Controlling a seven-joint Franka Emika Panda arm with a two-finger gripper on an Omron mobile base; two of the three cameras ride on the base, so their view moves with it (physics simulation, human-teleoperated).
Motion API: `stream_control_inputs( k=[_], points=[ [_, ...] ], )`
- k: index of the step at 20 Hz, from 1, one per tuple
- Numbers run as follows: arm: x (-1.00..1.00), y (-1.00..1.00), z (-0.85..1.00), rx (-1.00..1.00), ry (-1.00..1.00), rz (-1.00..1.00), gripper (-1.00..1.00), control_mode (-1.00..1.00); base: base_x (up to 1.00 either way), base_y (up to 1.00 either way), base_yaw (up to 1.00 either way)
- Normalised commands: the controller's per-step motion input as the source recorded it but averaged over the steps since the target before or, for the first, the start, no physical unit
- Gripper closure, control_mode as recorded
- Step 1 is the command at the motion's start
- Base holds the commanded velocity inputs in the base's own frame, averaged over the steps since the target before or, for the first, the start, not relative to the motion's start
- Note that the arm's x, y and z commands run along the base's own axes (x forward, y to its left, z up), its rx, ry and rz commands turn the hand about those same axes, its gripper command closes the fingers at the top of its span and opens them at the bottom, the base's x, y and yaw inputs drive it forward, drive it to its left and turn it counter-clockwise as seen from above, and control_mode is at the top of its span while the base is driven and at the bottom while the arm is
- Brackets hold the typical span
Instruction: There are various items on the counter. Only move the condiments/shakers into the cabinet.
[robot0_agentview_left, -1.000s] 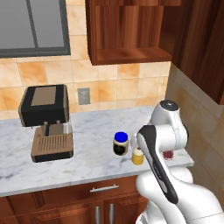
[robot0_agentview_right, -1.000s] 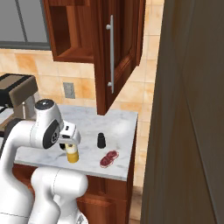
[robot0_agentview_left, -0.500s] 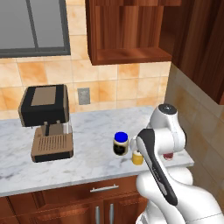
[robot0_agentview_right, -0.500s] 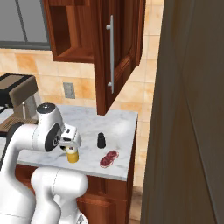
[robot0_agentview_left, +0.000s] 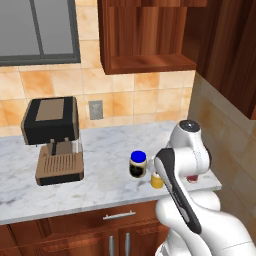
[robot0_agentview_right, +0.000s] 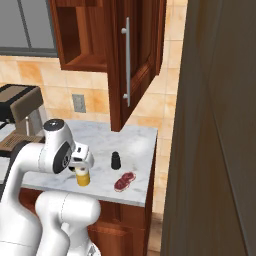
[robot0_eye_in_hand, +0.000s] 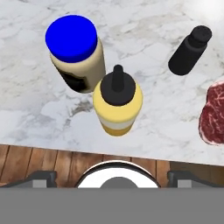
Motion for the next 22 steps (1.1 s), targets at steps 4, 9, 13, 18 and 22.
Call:
stream_control_inputs(
  k=[4, 9, 13, 18, 22],
  points=[
    [0.21, 0.0, -0.11, -0.03, -0.01, 0.0, -1.0, -1.0, 0.0, 0.0, 0.0],
    [0.23, 0.0, -0.06, 0.0, -0.01, 0.0, -1.0, -1.0, 0.0, 0.0, 0.0],
    [0.15, 0.0, -0.05, 0.0, -0.01, 0.0, -1.0, -1.0, 0.0, 0.0, 0.0],
    [0.12, 0.0, -0.06, 0.0, -0.01, 0.0, -1.0, -1.0, 0.0, 0.0, 0.0],
    [0.03, 0.0, -0.13, 0.0, 0.0, 0.0, -1.0, -1.0, 0.0, 0.0, 0.0]
  ],
)
